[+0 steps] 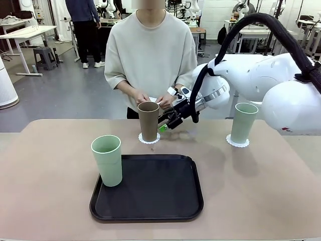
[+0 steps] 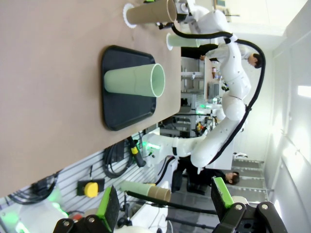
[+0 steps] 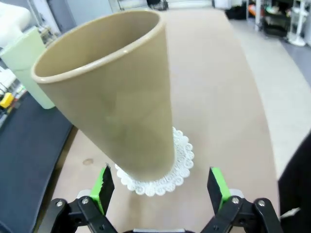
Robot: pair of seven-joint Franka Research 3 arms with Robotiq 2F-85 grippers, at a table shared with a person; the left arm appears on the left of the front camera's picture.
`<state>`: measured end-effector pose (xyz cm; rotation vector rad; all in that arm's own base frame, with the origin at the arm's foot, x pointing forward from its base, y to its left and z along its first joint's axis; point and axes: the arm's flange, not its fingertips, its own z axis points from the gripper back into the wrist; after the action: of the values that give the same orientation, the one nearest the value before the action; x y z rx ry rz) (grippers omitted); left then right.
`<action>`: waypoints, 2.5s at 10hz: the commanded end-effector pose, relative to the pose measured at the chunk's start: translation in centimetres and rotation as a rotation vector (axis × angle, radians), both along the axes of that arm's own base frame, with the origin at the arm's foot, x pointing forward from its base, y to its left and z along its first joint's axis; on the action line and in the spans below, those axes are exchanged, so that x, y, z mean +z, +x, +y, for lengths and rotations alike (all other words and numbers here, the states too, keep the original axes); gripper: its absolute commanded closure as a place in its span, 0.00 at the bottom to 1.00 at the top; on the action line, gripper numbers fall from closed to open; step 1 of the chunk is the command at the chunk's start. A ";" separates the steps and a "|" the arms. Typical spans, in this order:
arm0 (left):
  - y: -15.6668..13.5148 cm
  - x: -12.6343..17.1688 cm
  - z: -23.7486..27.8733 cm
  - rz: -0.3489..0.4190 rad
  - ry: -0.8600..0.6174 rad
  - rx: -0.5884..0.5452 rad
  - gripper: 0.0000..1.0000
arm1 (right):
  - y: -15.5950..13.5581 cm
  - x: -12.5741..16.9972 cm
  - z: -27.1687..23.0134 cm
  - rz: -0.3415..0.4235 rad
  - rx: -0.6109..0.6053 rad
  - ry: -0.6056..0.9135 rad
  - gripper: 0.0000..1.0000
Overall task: Place coasters on the table and set cups on them.
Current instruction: Take one Reusable plastic cup from the Flat Tray and place it on a coaster set by the human.
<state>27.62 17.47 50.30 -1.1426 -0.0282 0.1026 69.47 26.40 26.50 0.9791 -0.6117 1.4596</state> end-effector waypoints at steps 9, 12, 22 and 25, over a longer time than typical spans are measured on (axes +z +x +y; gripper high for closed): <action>-0.1 0.2 0.0 -0.006 -0.011 0.005 0.00 | -11.5 17.7 -2.1 0.052 -0.595 -0.746 0.00; -0.1 0.2 0.0 -0.006 -0.011 0.005 0.00 | -16.6 21.7 -2.1 0.183 -0.917 -0.904 0.00; -0.1 0.2 0.0 -0.006 -0.011 0.005 0.00 | -21.6 24.3 -3.2 0.294 -1.030 -1.088 0.00; -0.1 0.2 0.0 -0.006 -0.011 0.005 0.00 | -21.6 24.3 -3.2 0.294 -1.030 -1.088 0.00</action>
<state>27.63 17.47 50.28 -1.1426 -0.0276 0.1029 47.97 23.18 51.20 -0.0356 0.0113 0.5245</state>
